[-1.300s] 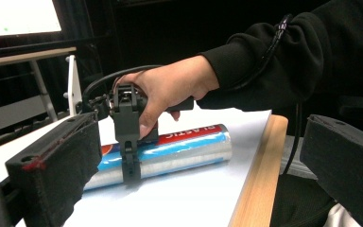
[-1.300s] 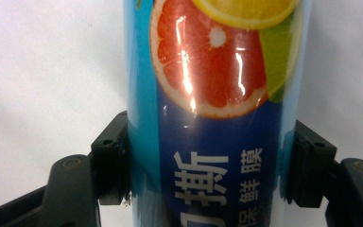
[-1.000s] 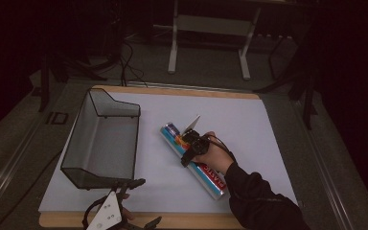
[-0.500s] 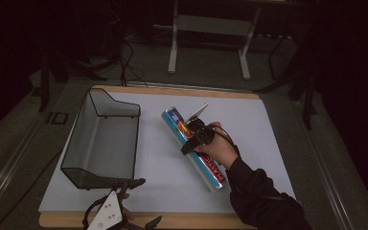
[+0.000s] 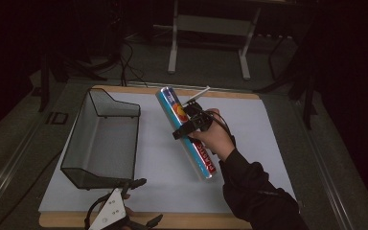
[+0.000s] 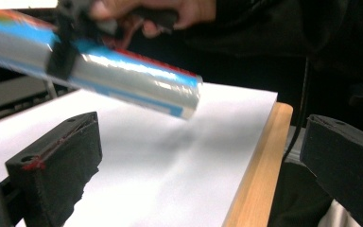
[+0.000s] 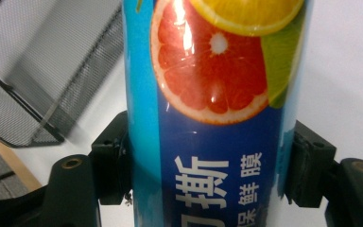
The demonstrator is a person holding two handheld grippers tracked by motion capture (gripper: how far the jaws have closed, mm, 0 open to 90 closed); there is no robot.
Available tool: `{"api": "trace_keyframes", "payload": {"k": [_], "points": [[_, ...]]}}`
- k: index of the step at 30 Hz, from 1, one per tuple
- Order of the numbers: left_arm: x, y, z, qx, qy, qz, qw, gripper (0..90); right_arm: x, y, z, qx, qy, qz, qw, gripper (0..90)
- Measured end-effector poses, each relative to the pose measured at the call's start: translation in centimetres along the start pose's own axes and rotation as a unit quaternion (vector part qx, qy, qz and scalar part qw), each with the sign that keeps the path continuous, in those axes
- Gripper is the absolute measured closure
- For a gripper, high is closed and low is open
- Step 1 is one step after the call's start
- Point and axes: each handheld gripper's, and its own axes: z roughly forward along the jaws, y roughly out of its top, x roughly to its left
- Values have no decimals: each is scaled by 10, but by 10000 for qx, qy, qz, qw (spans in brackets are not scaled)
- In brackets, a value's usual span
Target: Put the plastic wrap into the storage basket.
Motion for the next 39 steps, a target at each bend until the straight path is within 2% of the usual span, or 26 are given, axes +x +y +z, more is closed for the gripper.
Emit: {"api": "trace_keyframes", "payload": {"k": [7, 10, 11, 18, 25, 30, 34, 39], "points": [[0, 1, -1, -34, 27, -39, 10000, 7, 16, 15, -6, -143, 39, -110, 9998, 315], [-2, 1, -1, -6, 59, 34, 10000, 7, 23, 21, -8, -208, 49, -136, 9997, 315], [-3, 1, -1, 26, 48, 56, 10000, 6, 30, 28, -9, -284, 94, -157, 9994, 315], [-2, 0, -1, 101, 164, -46, 9998, 7, 49, 46, -9, -465, 184, -128, 9987, 315], [-3, 0, -2, 137, 184, -55, 9997, 6, 71, 63, -4, -589, 386, -175, 9974, 315], [-4, 0, -4, 106, 230, -62, 9997, 6, 89, 74, 2, -714, 441, -222, 9962, 315], [-7, -1, -6, 192, 263, -123, 9994, 7, 100, 84, 7, -807, 536, -172, 9951, 315], [-13, 0, -11, 142, 318, -181, 9992, 7, 112, 94, 17, -942, 589, -67, 9938, 315]]}}
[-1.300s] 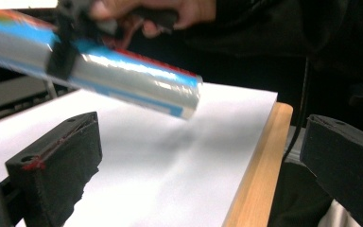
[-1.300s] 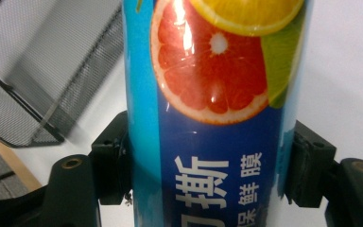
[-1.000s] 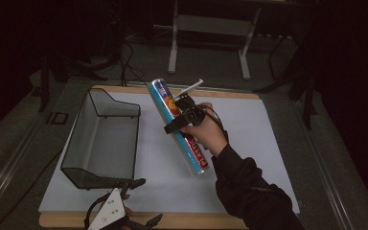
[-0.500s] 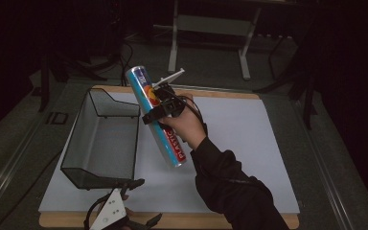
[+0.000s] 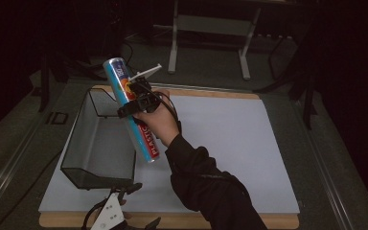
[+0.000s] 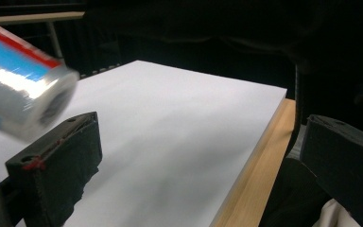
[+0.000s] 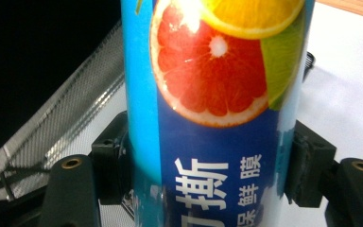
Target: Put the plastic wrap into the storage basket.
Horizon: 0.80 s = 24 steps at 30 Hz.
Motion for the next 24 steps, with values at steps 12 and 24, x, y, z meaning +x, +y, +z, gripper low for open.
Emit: {"api": "trace_keyframes", "payload": {"k": [12, 24], "points": [[-3, -1, -10, -60, 202, -13, 9998, 7, 17, 9, 33, -282, 16, 280, 9992, 315], [-4, -2, -18, -171, 202, -20, 9996, 6, 18, 3, 69, -519, 15, 777, 9956, 315]]}}
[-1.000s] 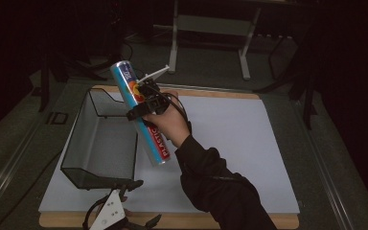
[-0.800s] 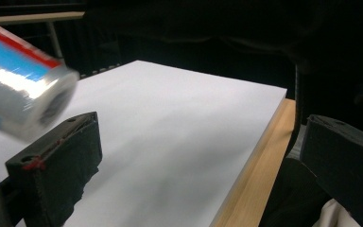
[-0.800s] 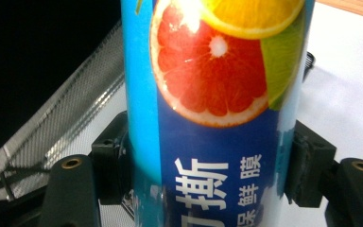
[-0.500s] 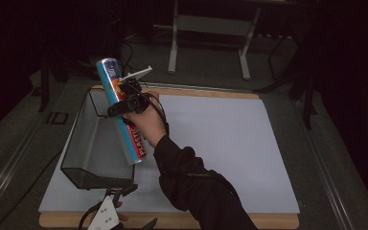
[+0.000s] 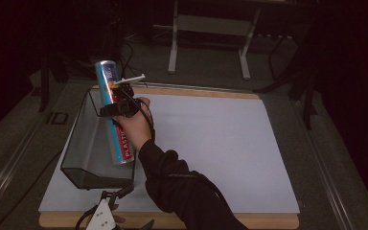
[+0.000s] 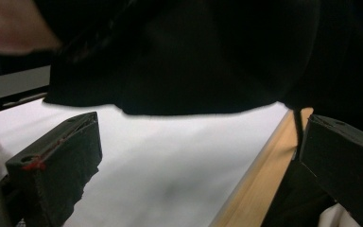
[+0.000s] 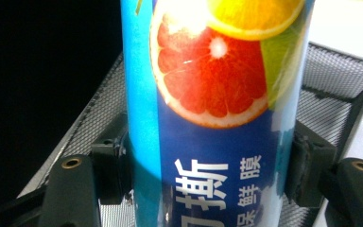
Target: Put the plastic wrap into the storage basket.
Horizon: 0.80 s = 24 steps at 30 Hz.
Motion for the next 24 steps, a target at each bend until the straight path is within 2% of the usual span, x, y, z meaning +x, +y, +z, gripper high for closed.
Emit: {"api": "trace_keyframes", "payload": {"k": [4, 5, 6, 12, 15, 24], "points": [[-2, 1, -2, -113, 32, 113, 9999, 7, -4, -6, 10, 36, 15, 136, 9999, 315], [-2, 1, -2, -113, 32, 113, 9999, 7, -4, -6, 10, 36, 15, 136, 9999, 315], [-2, 1, -2, -122, 48, 102, 9999, 7, -8, -12, 21, 130, -45, 224, 9997, 315], [-1, 1, -2, -123, 51, 112, 9998, 7, -17, -27, 36, 325, -165, 449, 9983, 315], [-1, 2, -3, -155, 24, 119, 9998, 7, -21, -34, 44, 357, -343, 480, 9976, 315], [-2, 1, -2, -142, -2, 116, 9998, 6, -26, -42, 52, 290, -489, 681, 9961, 313]]}}
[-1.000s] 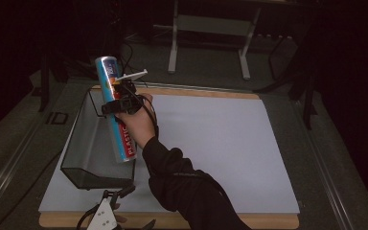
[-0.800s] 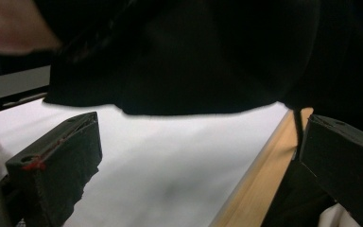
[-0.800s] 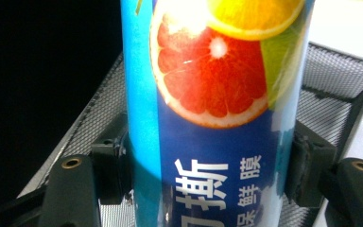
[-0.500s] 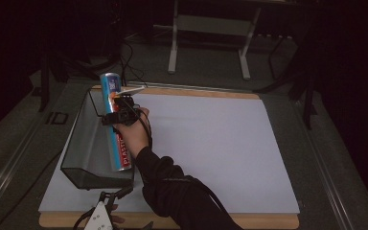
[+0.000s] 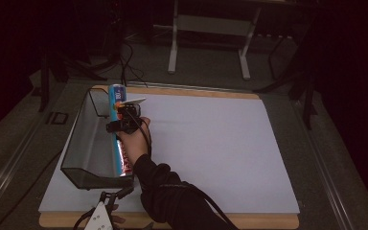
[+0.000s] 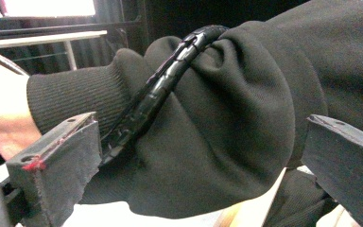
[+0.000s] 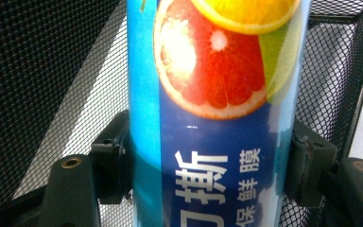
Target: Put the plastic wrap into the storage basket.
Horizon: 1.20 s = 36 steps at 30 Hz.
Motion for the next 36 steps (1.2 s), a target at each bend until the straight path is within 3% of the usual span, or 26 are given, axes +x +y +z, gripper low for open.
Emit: {"api": "trace_keyframes", "payload": {"k": [10, 14, 19, 24, 26, 30, 36], "points": [[1, 0, 1, 12, -66, -19, 10000, 7, -5, -1, 11, 130, -146, 119, 9997, 305], [0, 0, 2, 21, -92, -11, 10000, 6, 0, 0, 10, 92, -350, -247, 9990, 284], [1, 0, 2, 43, -114, -15, 9999, 7, 0, 0, 10, 77, -386, -400, 9984, 272], [1, 0, 3, 57, -127, -8, 9999, 7, -1, 2, 5, 68, -301, -484, 9984, 237], [1, 0, 3, 56, -130, -13, 9999, 6, -2, 5, -3, 14, -63, -549, 9985, 149], [1, 0, 4, 58, -144, -20, 9999, 6, -3, 5, -15, -16, 62, -804, 9967, 131], [1, -1, 5, 82, -143, -32, 9999, 6, -12, 2, -34, -122, 178, -977, 9950, 134]]}}
